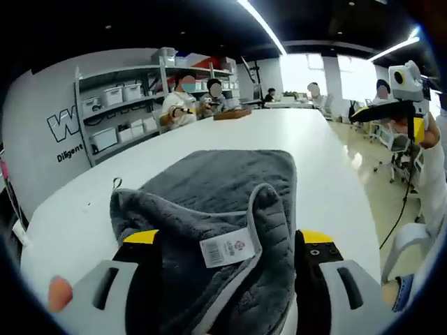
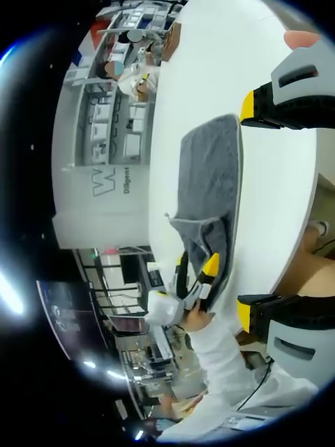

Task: Open the folded towel by lifting each exposed corner and separating the folded layers until the towel lies flat within the target outline without major curled edges

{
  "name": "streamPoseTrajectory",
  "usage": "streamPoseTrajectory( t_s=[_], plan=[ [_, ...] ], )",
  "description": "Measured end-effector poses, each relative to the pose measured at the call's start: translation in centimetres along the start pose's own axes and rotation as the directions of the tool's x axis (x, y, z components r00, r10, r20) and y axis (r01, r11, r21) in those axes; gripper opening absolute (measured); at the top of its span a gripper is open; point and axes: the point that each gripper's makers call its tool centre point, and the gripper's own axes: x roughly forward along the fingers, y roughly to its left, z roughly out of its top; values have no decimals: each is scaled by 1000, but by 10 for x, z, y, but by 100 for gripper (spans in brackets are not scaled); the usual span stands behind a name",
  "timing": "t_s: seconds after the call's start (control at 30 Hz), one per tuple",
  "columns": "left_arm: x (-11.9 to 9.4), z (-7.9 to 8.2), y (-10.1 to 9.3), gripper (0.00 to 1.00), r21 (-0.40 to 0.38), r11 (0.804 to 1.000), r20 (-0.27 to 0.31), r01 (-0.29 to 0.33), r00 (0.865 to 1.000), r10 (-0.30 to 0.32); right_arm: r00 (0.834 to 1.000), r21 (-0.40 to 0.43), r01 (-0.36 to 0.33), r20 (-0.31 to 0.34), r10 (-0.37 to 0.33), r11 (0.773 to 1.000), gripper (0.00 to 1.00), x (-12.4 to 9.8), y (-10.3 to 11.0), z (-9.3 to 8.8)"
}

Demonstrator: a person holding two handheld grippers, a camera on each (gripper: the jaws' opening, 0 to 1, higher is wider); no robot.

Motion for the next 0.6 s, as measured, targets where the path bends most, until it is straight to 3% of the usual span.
streamPoseTrajectory(
  t_s=[0.33, 0.6],
  plan=[
    [8, -1, -15, 40, 47, 998, -10, 42, 999, -42, 1000, 3, -1, -3, 1, 1000, 99, 1, 0, -1],
    [13, -5, -25, 20, 62, 994, -31, 88, 996, -86, 1000, 3, 0, -3, 0, 1000, 99, 1, 0, 0]
  ],
)
